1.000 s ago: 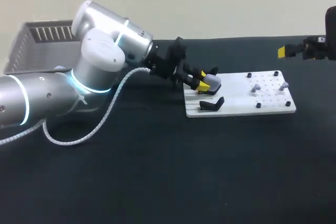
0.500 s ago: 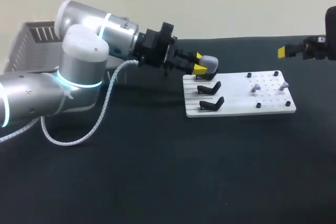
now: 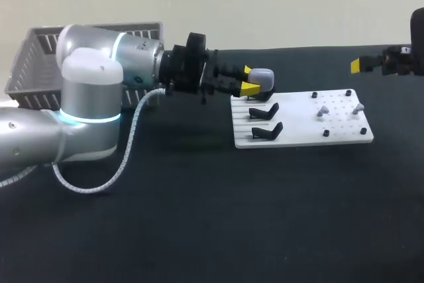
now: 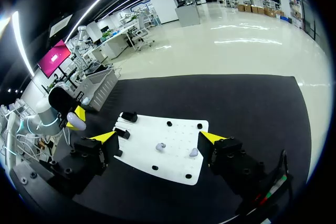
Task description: Pick up each earbud case from the left stands, insert the matching earbuds, close the lid, and place the case in the box.
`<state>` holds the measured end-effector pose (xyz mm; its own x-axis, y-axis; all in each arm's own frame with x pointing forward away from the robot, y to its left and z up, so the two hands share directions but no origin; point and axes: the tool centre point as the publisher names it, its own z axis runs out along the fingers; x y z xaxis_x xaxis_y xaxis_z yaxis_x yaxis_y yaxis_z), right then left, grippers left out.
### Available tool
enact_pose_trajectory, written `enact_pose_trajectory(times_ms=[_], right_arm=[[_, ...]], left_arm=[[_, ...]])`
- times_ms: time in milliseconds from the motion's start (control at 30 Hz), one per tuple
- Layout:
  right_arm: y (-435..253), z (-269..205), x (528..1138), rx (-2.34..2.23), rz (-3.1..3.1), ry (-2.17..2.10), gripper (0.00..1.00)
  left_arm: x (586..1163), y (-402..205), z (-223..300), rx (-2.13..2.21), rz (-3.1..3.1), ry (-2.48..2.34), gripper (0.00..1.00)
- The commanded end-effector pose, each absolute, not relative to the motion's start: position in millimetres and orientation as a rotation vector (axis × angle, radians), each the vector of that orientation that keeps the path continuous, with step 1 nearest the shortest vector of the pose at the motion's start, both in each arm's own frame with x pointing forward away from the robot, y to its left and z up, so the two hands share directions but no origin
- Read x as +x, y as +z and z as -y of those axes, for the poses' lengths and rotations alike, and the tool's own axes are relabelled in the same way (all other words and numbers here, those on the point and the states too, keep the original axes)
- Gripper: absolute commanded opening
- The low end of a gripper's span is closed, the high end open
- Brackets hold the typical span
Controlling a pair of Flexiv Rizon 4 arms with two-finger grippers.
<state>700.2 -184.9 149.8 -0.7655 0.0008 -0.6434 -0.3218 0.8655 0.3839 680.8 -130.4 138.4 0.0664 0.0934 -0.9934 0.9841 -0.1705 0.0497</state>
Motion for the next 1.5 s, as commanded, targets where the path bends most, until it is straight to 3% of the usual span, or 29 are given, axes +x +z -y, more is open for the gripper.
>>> enact_pose_trajectory(times_ms=[33, 933, 1500], right_arm=[[150, 185, 700, -0.231, -2.373, 0.635, 1.00], [155, 183, 696, -0.247, -2.360, 0.629, 1.00], [201, 76, 615, -0.523, -2.401, 0.615, 1.00]], left_arm=[[674, 137, 132, 1.367, -1.180, -1.190, 0.00], [672, 139, 132, 1.423, -1.137, -1.205, 0.00], [672, 139, 132, 1.423, -1.137, -1.205, 0.00]])
